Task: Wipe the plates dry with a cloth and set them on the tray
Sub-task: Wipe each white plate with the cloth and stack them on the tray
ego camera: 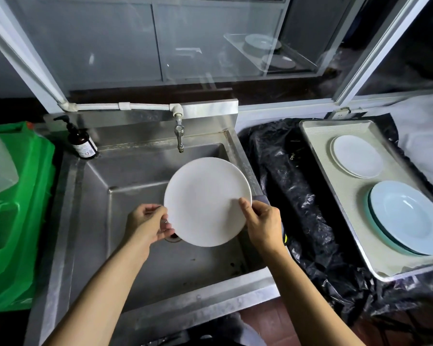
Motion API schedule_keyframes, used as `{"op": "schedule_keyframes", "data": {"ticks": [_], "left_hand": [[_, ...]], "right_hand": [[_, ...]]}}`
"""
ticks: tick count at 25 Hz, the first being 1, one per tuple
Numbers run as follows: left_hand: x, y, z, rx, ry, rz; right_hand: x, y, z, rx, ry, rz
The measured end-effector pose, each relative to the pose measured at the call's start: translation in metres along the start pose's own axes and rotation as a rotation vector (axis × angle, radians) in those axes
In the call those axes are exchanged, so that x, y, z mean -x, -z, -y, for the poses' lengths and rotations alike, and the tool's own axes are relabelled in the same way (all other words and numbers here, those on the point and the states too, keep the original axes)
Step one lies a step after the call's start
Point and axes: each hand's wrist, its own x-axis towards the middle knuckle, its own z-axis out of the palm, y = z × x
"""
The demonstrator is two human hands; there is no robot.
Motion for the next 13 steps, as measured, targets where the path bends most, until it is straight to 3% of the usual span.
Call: {"op": "schedule_keyframes", "data": {"ticks": [5, 13], "left_hand": [[-0.001, -0.012, -0.005, -0.131, -0.179, 0.083], [0.018, -0.096, -0.014, -0.131, -0.198, 0.204]], "right_hand": [[-0.001, 0.01, -0.006, -0.14, -0.119, 0.024], [-0.028, 0.074, -0.035, -0.292, -0.209, -0.234]]}}
